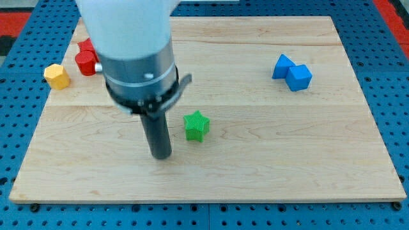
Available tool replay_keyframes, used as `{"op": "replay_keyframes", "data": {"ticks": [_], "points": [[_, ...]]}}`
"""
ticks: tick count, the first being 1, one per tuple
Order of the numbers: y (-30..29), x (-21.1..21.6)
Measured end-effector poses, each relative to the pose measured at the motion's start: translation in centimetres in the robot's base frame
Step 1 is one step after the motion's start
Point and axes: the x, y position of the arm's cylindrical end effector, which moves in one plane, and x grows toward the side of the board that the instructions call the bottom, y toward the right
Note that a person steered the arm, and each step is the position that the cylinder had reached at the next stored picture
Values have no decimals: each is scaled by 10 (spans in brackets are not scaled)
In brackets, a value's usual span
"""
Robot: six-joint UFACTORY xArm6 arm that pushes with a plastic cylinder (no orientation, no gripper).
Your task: Slide the green star towards center right
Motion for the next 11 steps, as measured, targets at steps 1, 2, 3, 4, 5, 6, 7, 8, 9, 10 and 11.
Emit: {"op": "replay_keyframes", "data": {"ticks": [1, 2, 3, 4, 5, 6, 7, 8, 9, 10, 11], "points": [[19, -56], [67, -79], [9, -74], [-45, -72], [-44, -31], [6, -17], [70, -46], [142, -62], [160, -40], [164, 4], [196, 2]]}}
